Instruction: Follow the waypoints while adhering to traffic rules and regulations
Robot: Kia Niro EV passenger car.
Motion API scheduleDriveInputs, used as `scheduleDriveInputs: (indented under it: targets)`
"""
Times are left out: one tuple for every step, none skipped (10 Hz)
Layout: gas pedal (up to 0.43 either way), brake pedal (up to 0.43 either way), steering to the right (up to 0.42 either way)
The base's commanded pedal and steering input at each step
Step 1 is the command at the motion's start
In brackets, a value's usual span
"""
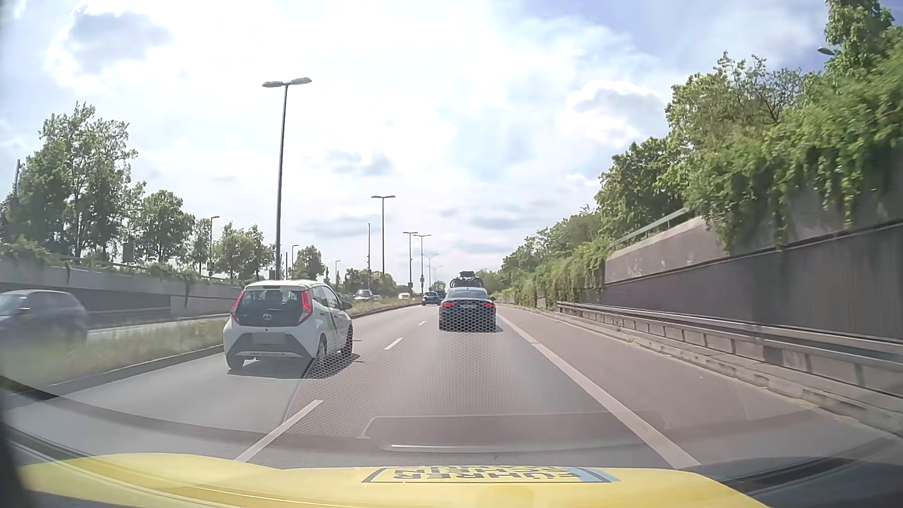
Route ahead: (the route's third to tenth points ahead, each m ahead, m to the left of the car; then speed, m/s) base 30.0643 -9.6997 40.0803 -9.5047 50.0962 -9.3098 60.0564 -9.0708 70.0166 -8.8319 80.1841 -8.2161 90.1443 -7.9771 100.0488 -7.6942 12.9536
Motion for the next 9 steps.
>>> scheduleDriveInputs:
  targets:
    - [0.138,0.0,0.001]
    - [0.138,0.0,0.0]
    - [0.138,0.0,0.0]
    - [0.138,0.0,0.001]
    - [0.138,0.0,0.0]
    - [0.138,0.0,0.0]
    - [0.138,0.0,0.0]
    - [0.138,0.0,0.0]
    - [0.138,0.0,0.0]
